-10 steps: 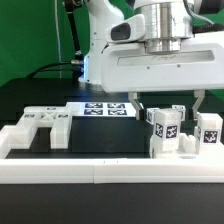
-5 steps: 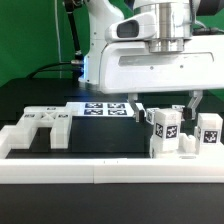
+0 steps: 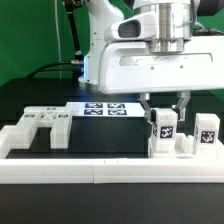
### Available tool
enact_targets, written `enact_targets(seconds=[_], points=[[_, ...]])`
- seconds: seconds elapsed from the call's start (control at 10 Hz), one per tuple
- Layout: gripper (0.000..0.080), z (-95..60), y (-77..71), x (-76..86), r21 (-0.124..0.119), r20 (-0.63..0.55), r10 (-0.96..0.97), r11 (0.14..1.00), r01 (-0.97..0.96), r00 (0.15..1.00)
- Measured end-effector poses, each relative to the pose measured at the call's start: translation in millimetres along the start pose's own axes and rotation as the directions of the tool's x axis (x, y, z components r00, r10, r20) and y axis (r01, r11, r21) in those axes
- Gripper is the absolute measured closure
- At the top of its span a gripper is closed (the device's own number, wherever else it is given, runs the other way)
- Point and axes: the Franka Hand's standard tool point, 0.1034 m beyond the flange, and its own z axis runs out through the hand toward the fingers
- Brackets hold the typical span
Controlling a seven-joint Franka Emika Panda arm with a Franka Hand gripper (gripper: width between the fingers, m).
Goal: Assemble chair
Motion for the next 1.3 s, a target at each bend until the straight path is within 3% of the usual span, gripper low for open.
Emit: enact_targets(seconds=[0.3,0.6,0.8,1.3], points=[[0.0510,0.7,-1.6,-0.1,0.004,0.000,0.219,0.976,-0.219,0.976],[0.0510,1.1,-2.7,0.6,0.007,-0.005,0.520,0.854,-0.520,0.854],[0.0509,1.0,-1.7,0.4,0.011,-0.006,0.676,0.737,-0.676,0.737],[0.0509,0.2,0.4,1.5,0.028,-0.009,0.941,0.339,-0.940,0.339]])
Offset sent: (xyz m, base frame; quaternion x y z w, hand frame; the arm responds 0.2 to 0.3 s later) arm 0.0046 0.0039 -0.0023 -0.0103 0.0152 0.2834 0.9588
